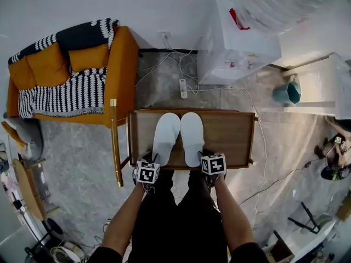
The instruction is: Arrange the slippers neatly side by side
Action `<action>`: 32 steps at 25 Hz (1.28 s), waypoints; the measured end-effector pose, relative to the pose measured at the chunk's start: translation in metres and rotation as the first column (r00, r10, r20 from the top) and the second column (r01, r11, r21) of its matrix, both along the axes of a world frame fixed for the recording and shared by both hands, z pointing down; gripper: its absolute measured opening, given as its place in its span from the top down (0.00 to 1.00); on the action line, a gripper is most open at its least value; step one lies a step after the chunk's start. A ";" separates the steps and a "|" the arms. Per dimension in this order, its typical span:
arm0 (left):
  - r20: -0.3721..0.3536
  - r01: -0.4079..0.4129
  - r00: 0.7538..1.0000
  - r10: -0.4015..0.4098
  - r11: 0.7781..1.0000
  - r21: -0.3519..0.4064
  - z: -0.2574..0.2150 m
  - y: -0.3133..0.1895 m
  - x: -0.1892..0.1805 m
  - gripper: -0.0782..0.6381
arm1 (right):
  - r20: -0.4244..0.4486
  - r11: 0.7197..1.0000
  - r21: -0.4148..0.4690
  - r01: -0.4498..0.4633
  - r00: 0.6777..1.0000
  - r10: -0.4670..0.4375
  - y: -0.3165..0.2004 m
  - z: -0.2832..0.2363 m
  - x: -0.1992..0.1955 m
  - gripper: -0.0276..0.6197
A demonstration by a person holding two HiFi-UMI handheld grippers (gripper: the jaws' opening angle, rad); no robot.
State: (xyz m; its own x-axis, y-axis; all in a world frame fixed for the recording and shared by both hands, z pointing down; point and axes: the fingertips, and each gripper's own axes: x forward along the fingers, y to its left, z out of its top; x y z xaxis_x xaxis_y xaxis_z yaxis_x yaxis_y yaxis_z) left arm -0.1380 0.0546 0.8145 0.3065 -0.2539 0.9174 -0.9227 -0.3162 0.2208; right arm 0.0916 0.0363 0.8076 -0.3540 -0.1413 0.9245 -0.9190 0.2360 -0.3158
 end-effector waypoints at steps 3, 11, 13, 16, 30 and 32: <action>-0.002 0.002 1.000 -0.002 1.000 0.012 0.000 0.001 0.003 0.71 | 0.007 1.000 -0.005 0.012 1.000 -0.012 0.001 -0.001 -0.003 0.79; -0.034 -0.027 0.999 0.027 1.000 -0.015 -0.001 0.005 0.019 0.71 | 0.029 0.999 -0.015 0.047 0.999 -0.046 0.010 0.001 -0.016 0.79; -0.040 -0.034 0.999 0.033 0.999 -0.019 -0.003 0.006 0.025 0.71 | 0.038 0.998 -0.018 0.052 0.998 -0.051 0.014 0.002 -0.020 0.79; -0.050 -0.046 0.998 0.045 0.999 -0.018 -0.002 0.008 0.031 0.71 | 0.020 0.998 -0.019 0.066 0.998 -0.066 0.015 -0.001 -0.020 0.79; -0.077 -0.056 0.995 0.057 0.998 0.005 -0.001 0.007 0.044 0.70 | 0.018 0.996 -0.020 0.087 0.996 -0.086 0.017 -0.001 -0.021 0.79; -0.068 -0.058 0.996 0.059 0.998 0.011 -0.004 0.005 0.043 0.70 | 0.015 0.996 -0.020 0.088 0.996 -0.088 0.016 -0.002 -0.019 0.79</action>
State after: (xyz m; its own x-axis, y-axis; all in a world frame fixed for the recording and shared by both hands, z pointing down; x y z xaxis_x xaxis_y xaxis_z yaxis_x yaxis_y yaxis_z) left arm -0.0955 0.0597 0.8105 0.3831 -0.2418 0.8915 -0.8853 -0.3717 0.2796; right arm 0.0726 0.0526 0.8059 -0.3772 -0.0901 0.9217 -0.8904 0.3092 -0.3342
